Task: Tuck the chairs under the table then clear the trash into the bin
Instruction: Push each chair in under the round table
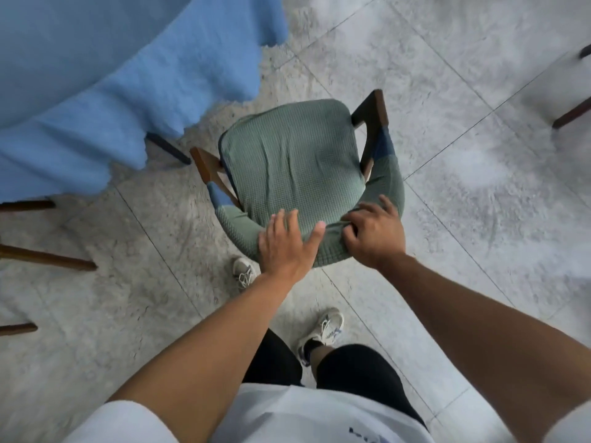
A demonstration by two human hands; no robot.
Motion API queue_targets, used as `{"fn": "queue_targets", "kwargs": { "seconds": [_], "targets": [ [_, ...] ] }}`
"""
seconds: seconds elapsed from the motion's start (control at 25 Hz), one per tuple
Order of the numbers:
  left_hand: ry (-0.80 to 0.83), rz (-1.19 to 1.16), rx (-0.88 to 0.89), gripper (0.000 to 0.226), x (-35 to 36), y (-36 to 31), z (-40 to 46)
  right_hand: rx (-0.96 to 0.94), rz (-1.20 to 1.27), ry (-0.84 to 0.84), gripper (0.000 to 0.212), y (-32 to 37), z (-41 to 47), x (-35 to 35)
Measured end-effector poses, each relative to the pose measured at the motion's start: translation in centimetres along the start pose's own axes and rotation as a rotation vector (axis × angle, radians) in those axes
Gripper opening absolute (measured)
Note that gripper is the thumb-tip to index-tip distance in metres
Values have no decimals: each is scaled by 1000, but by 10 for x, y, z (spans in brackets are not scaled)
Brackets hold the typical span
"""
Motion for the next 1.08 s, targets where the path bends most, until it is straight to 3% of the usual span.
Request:
{"fn": "queue_targets", "kwargs": {
  "seconds": [0.2,0.6,0.96,1.08],
  "targets": [
    [-208,22,21,76,5,-3,11,-77,28,-70,47,-7,12,-3],
    [-280,-45,-71,72,-36,-23,125,-194,22,-114,48,-20,148,-14],
    [-195,-57,-252,70,-62,-54,208,-418,35,-77,47,-33,269,-34],
    [-312,-73,-292,70,-69,-59,222,-476,67,-70,49,-35,299,-37]
  ]
}}
Point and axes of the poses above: each hand's wrist, its own z-axis towards the middle knuckle, its own x-axis out of the palm, y = z × x, the point moved 3 cm from there along z, towards the middle knuckle, and after that the axes turned 5 degrees about -y, right-handed, at the moved point
